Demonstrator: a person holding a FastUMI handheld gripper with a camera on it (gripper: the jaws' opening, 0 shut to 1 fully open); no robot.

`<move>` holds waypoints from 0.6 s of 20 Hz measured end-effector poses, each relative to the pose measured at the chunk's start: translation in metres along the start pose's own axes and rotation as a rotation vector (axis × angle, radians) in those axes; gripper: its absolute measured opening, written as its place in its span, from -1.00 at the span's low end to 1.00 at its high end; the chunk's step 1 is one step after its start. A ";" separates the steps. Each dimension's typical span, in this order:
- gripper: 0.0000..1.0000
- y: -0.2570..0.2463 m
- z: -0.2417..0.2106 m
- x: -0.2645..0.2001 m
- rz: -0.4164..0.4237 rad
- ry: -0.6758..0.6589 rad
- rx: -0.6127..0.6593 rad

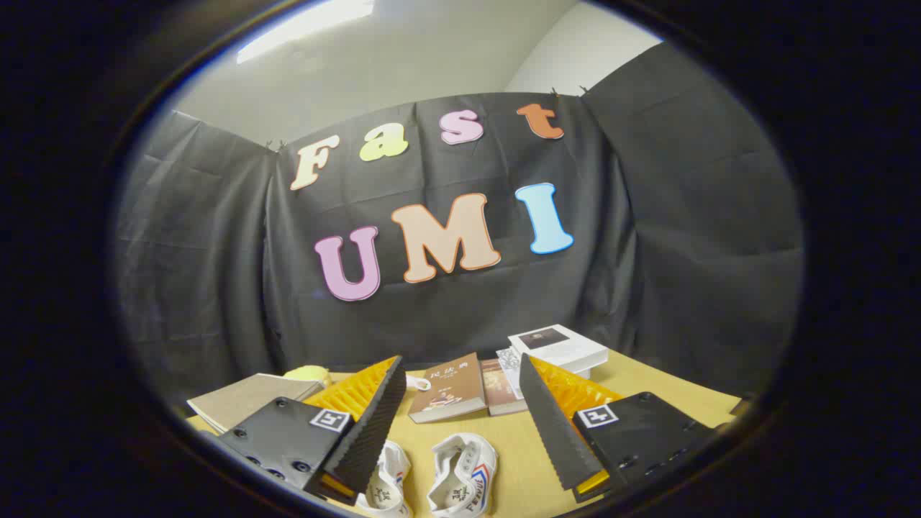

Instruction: Open the storage box then place both shoes into the box .Put the left shoe in first, then the right shoe, with the right side of both shoes facing outward in a uniform manner.

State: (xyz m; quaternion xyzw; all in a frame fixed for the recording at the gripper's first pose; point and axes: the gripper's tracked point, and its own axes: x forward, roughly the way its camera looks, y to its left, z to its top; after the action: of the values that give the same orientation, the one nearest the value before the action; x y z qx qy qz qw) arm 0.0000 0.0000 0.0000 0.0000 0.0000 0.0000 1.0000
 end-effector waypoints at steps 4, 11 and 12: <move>0.95 -0.009 -0.008 0.002 -0.010 0.019 0.021; 0.95 -0.026 -0.011 0.001 -0.034 0.017 0.059; 0.95 -0.027 -0.011 0.000 -0.036 0.018 0.058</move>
State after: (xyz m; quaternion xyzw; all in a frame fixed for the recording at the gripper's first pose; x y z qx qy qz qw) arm -0.0004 -0.0270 -0.0114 0.0288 0.0088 -0.0178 0.9994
